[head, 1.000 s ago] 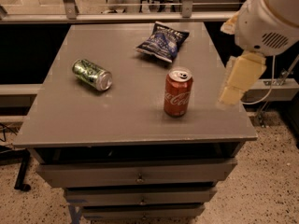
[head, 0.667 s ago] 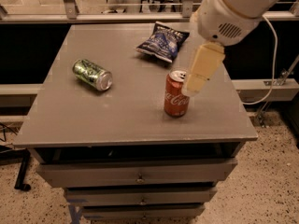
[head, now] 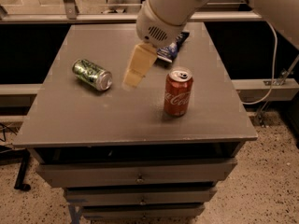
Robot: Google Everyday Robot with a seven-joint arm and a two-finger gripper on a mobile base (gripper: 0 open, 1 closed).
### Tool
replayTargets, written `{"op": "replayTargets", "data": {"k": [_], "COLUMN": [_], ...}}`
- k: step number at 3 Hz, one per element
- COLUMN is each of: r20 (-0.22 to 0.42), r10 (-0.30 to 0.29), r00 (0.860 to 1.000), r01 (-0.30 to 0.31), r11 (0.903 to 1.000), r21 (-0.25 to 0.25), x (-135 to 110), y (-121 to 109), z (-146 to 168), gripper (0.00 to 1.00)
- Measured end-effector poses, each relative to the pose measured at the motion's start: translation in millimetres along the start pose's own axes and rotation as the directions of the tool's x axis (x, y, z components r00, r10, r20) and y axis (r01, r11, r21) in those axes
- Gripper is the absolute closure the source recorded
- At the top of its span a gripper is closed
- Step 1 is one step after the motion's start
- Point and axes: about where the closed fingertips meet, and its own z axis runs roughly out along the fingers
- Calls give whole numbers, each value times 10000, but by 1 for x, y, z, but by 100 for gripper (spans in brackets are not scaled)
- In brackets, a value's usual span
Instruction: Place green can upright
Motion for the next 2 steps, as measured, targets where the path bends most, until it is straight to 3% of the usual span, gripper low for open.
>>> {"op": "replayTargets", "data": {"k": [2], "r20": [316], "r10": [459], "r00": [9984], "r01": [-457], "r11": [9989], "r21": [-78], "x": [-4], "y": [2], "z": [-3], "gripper": [0]}}
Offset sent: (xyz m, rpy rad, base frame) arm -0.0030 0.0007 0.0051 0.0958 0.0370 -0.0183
